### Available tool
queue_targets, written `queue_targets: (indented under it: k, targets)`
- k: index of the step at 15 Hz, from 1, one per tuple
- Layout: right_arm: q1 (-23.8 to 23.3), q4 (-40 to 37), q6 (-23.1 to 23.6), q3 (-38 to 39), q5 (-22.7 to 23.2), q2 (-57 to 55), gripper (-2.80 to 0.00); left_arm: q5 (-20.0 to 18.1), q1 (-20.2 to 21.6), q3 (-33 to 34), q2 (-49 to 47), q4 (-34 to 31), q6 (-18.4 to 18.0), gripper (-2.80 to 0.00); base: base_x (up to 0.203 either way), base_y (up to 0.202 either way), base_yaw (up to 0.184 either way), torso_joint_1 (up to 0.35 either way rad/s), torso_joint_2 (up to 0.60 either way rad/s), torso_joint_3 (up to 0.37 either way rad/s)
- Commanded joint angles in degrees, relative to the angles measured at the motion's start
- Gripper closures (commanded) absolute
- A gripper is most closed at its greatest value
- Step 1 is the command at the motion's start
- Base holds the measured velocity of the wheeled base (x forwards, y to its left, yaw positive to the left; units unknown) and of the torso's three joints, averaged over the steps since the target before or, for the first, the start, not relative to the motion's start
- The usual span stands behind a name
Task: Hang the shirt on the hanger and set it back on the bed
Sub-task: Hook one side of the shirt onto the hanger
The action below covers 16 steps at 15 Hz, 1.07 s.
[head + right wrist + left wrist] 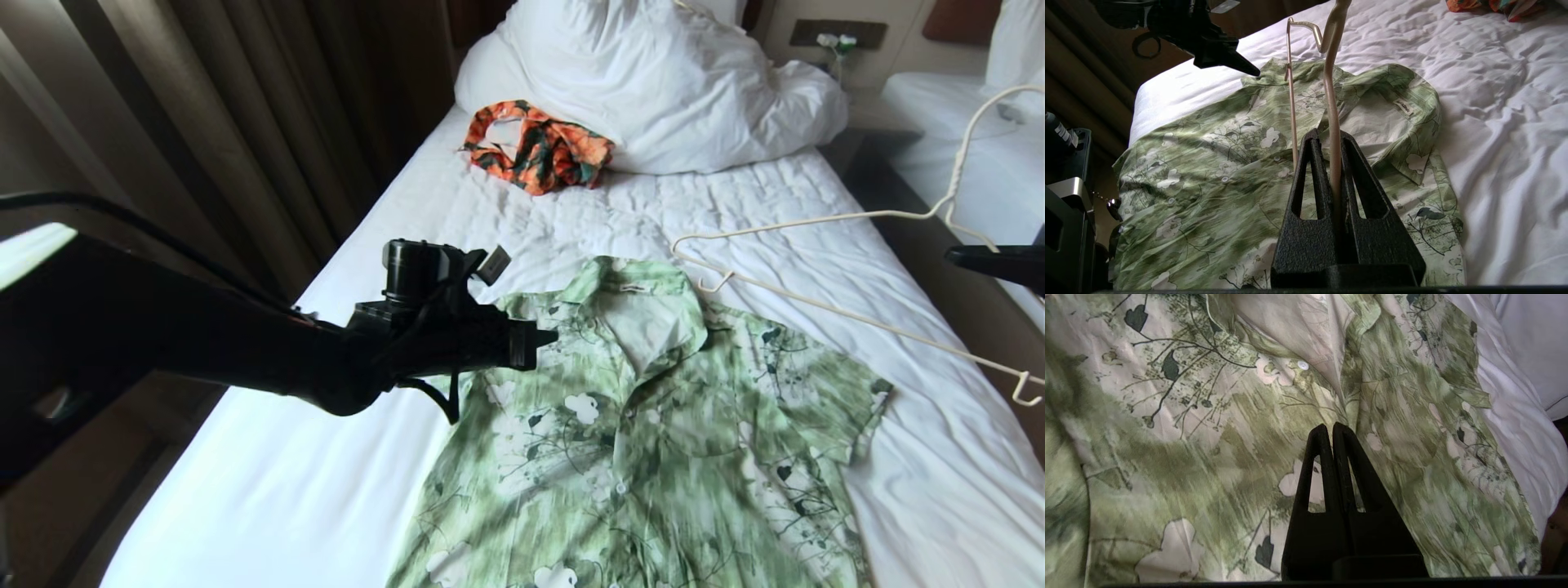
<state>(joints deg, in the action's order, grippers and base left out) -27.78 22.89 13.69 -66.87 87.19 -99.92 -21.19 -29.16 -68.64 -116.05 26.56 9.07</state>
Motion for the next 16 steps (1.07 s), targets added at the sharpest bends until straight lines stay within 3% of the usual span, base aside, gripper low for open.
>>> queue_targets:
  k: [1,2,5,8,16]
  targets:
    - [-0.1,0.1,0.1,-0.5,0.5,-1.1,0.00,1.1,-0.6,-4.6,-7.3,0.2,0.1,0.00,0.000,0.000,0.000,0.000,0.00,0.000]
    - [-0.1,0.0,0.1,-0.7,0.5,-1.4,0.00,2.2,-0.9,-7.2,-9.7,0.2,0.0,-2.80,0.000,0.000,0.000,0.000,0.00,0.000]
    - [0.0,0.0,0.1,-1.6,0.5,-2.2,0.00,5.0,-1.4,-15.1,-15.0,0.2,0.0,-2.80,0.000,0.000,0.000,0.000,0.00,0.000]
    - [0.0,0.0,0.1,-1.8,0.5,-2.6,0.00,11.2,-2.2,-22.3,-21.1,0.2,0.1,-2.80,0.000,0.000,0.000,0.000,0.00,0.000]
    - [-0.3,0.0,0.1,-1.8,0.5,-3.2,0.00,16.5,-3.1,-36.6,-30.4,-0.6,0.1,-2.80,0.000,0.000,0.000,0.000,0.00,0.000]
